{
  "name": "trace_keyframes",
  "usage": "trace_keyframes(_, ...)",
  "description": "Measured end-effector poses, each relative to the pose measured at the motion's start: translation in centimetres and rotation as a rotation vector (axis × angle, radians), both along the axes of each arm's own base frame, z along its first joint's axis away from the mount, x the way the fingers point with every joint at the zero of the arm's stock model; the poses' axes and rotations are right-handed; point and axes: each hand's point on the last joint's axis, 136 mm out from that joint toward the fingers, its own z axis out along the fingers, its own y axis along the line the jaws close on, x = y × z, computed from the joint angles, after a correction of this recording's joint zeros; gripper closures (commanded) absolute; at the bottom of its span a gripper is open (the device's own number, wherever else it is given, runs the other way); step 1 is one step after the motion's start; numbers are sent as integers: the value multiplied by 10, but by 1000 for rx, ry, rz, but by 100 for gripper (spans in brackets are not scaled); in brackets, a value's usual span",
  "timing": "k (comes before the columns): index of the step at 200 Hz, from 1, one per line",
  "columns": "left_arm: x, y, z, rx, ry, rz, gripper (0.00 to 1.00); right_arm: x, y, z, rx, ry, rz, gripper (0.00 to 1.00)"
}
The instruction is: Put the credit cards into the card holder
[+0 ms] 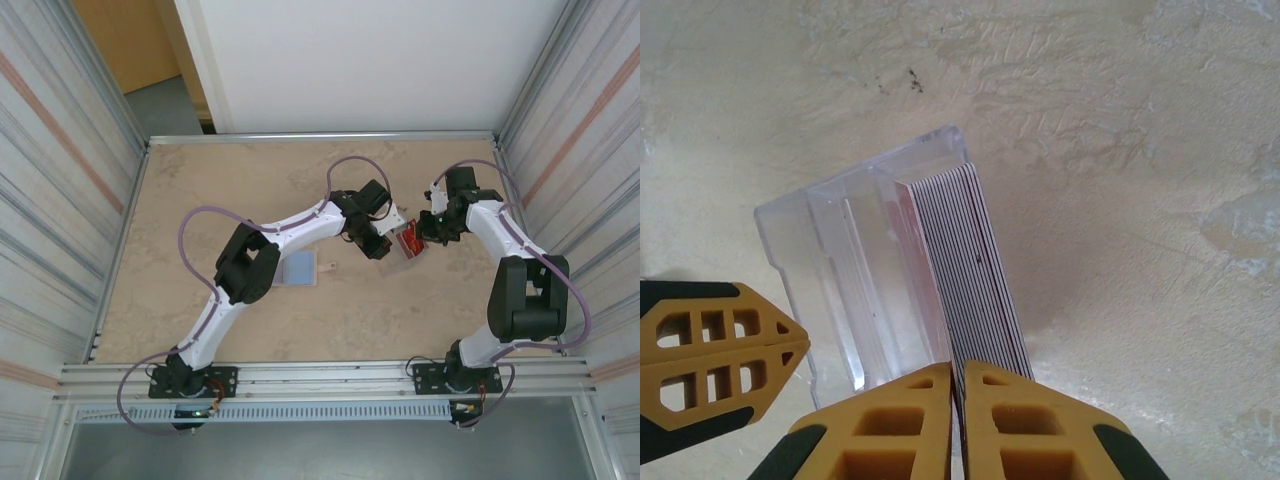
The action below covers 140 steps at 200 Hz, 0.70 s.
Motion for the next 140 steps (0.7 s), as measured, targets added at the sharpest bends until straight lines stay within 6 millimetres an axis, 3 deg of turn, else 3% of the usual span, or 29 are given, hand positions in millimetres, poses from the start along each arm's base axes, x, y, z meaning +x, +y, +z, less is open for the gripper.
trace_keyframes(93, 1, 1, 1, 2, -1, 3, 99, -2, 8, 6, 49, -15, 19, 95)
trace_keyframes(140, 0, 19, 12, 37, -17, 22, 79, -4, 17, 26, 100, -71, 37, 97)
